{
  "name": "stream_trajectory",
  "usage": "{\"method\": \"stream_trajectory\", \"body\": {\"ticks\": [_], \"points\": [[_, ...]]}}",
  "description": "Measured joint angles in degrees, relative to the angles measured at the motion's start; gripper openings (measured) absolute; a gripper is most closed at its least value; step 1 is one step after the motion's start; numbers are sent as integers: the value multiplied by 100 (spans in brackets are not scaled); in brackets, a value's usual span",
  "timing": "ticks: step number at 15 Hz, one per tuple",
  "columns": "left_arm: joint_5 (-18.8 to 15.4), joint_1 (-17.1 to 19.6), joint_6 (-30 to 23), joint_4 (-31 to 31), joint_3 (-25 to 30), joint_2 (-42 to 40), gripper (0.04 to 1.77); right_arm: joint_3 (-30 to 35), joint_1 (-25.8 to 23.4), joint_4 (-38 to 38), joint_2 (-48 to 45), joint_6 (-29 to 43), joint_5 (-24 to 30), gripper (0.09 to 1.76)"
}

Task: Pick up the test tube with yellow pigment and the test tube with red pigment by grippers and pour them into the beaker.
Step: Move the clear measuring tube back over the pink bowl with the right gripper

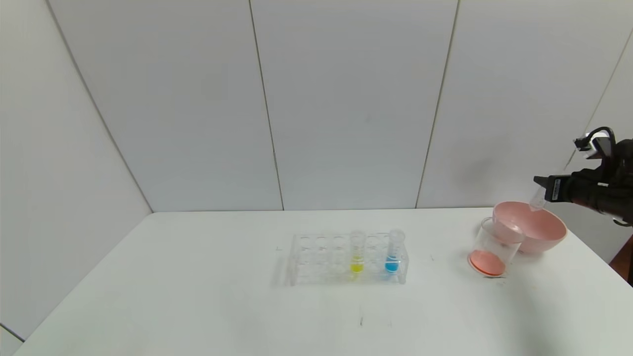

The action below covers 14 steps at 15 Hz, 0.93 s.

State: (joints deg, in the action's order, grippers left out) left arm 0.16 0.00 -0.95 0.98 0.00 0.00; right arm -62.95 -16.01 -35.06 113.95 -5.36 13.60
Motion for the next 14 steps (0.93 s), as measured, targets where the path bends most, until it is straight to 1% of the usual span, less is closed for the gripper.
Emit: {"method": "stream_trajectory", "body": {"ticks": [3, 14], "points": [[0, 0, 0, 0, 0, 0, 172, 89, 9, 216, 69, 4, 0, 53], [-2, 0, 0, 0, 0, 0, 172, 2, 20, 134, 306, 20, -100, 53]]}}
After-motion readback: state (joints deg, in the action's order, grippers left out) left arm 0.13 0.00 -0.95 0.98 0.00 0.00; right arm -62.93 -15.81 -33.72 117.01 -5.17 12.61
